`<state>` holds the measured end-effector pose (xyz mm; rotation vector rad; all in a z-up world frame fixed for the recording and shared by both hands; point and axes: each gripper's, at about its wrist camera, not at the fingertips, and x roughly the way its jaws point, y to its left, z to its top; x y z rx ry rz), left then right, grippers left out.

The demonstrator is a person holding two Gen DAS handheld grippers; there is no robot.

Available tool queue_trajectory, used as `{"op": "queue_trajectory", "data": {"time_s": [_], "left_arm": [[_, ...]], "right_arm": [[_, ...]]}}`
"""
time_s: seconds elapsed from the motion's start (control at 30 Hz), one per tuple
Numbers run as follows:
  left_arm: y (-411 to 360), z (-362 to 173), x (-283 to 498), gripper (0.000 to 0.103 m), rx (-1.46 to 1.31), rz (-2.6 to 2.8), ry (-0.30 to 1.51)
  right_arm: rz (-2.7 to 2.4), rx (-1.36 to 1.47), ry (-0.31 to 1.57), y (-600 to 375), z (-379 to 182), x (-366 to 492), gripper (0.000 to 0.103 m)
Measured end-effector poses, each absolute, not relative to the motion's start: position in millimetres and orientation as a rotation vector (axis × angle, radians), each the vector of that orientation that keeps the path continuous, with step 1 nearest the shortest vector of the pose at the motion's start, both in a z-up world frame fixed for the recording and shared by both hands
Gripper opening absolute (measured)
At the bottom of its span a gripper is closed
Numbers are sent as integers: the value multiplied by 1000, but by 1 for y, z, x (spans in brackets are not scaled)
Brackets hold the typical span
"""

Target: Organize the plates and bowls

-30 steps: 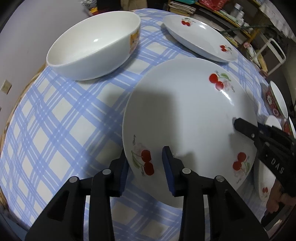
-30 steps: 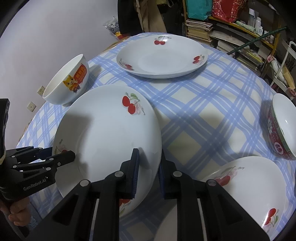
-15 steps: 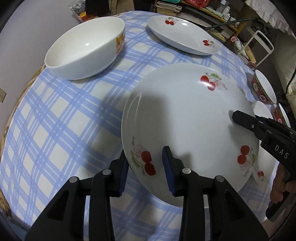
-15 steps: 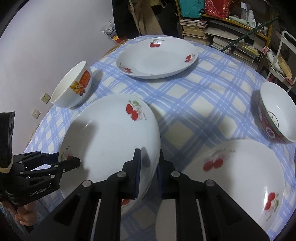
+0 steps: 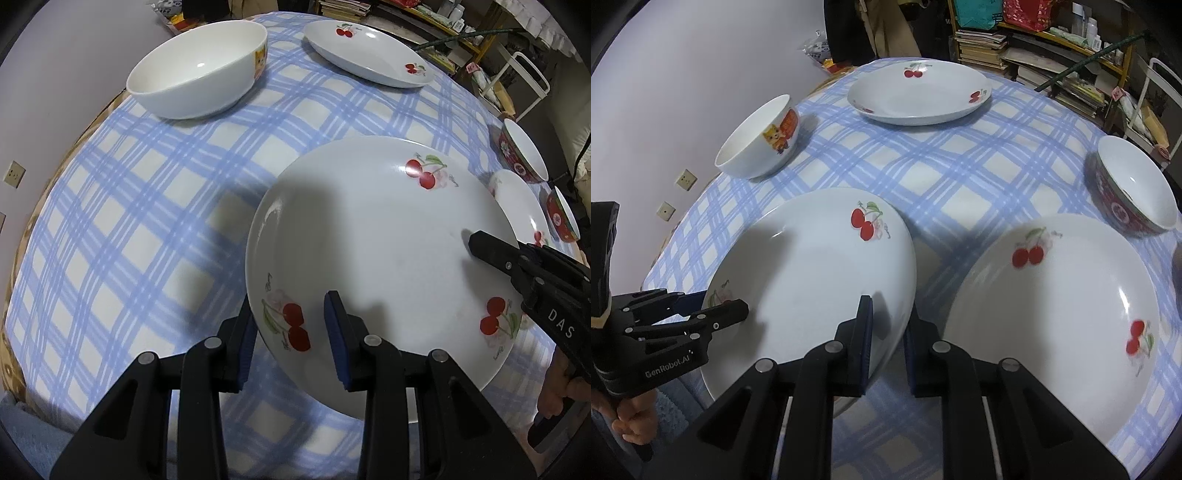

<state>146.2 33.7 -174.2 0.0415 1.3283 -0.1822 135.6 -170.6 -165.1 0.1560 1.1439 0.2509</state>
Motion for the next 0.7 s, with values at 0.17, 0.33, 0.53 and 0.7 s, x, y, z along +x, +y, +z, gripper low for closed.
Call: {"op": "queue_trajectory", "data": {"time_s": [0.17,0.33,0.53,0.7], "left_arm": [[35,-168,131,35,39,-181,1342],[37,-180,125,35,31,-141,1406],[31,-191,118,35,130,-109,1453],[26,-203,125,35,156,-109,1487]], "right_arm": [[246,162,1145,-169,-159,120,17],[253,146,1165,-162,-161,107,17],[229,131,1196,-153,-169,94,17],[221,112,1189,-150,-167,91,15]]}}
